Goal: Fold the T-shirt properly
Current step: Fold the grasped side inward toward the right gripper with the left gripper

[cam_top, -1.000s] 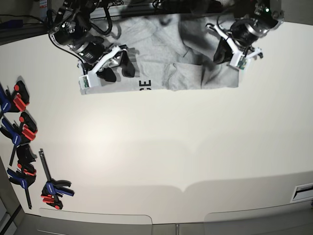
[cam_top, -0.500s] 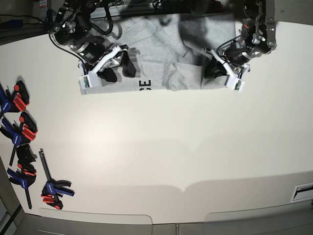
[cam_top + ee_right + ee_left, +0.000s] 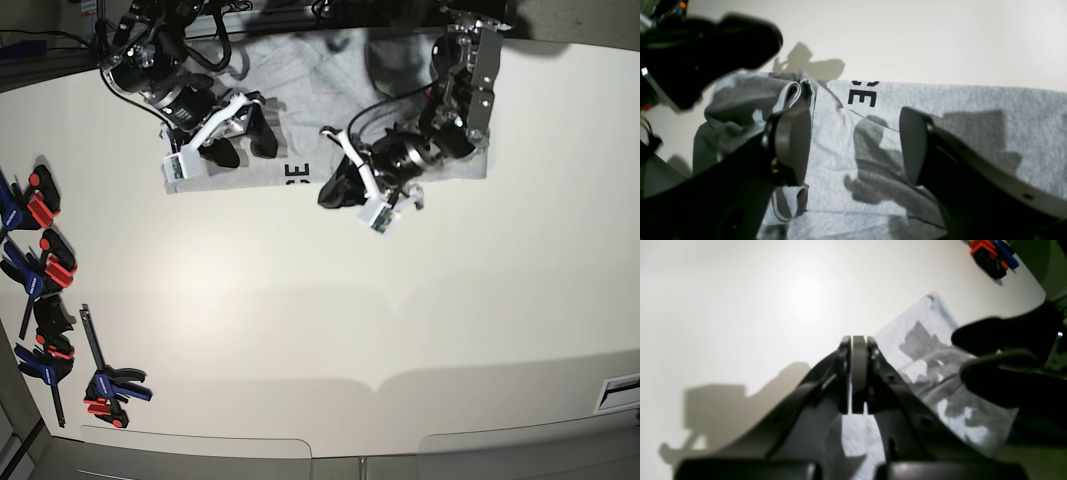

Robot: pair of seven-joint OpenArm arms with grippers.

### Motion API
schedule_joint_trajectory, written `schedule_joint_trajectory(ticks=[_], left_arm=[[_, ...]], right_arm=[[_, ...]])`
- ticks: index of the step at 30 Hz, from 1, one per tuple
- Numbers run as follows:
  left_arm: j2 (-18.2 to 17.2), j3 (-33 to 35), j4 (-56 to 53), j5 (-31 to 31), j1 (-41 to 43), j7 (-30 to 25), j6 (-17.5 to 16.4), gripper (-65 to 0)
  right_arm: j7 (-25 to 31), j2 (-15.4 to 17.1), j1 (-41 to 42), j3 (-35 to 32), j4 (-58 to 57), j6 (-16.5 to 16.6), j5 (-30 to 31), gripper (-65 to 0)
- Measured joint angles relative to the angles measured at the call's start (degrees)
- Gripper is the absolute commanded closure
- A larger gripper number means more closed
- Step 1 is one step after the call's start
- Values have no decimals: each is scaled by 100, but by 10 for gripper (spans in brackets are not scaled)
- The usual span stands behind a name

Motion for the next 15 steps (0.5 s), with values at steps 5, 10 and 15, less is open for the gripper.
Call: schedule_joint_trajectory(ticks=[5, 10, 15], left_arm=[[-483, -393, 0, -490, -131, 404, 4, 0], [-955, -955, 0, -1029, 160, 570, -190, -5], [-1163, -1019, 0, -1086, 417, 597, -315, -31]], right_arm=[[153, 284, 0, 120, 0, -319, -511, -393], [238, 1093, -20, 645, -264, -481, -1113, -422], [350, 1484, 15, 929, -1274, -518, -437, -422]])
